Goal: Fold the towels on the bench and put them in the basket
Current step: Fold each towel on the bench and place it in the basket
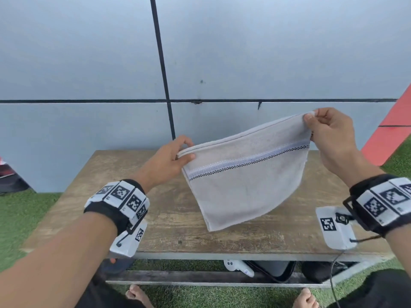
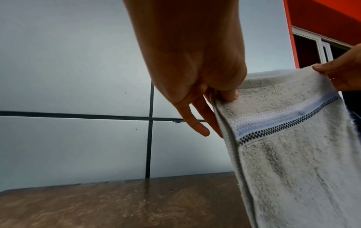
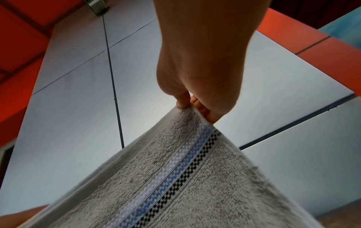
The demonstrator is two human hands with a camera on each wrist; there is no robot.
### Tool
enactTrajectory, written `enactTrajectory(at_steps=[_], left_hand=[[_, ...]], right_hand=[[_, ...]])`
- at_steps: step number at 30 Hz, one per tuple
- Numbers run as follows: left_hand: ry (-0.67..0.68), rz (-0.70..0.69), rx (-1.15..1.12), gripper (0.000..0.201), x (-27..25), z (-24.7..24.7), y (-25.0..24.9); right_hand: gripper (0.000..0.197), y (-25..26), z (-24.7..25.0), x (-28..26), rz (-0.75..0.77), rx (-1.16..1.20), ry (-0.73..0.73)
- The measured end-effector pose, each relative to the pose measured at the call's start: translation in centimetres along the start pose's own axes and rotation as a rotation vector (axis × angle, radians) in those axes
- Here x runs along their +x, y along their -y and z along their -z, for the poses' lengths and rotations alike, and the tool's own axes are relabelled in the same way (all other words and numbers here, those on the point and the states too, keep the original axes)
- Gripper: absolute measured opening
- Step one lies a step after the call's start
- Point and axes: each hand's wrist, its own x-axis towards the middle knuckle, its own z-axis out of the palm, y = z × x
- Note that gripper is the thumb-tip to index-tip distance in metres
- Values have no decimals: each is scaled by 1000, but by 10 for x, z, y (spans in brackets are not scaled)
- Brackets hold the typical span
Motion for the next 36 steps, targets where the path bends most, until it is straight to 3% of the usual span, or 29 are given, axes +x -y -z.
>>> enactTrajectory(at_steps=[4, 8, 13, 18, 23, 26, 31, 36], left_hand=[[-67, -3, -114, 15, -6, 7, -5], [-92, -21, -91, 22, -15, 7, -7], [-83, 53, -251, 5, -21, -2, -4], [-138, 99, -289, 8, -21, 7, -17], [27, 58, -400, 15, -21, 40, -46], [151, 147, -545, 26, -16, 48, -42], [188, 386, -255, 18, -6, -2, 9], [110, 426, 123, 16, -6, -58, 69]], right_hand=[[8, -10, -6, 1, -71, 1, -13], [10, -20, -11, -3, -142, -41, -12], [13, -13, -10, -5, -188, -21, -27], [20, 5, -10, -3, -216, 8, -28], [9, 28, 7, 2, -301, 68, 34], [5, 19, 2, 4, -367, -17, 48], [20, -40, -25, -17, -306, -558, 184], [13, -109, -46, -43, -311, -800, 282]])
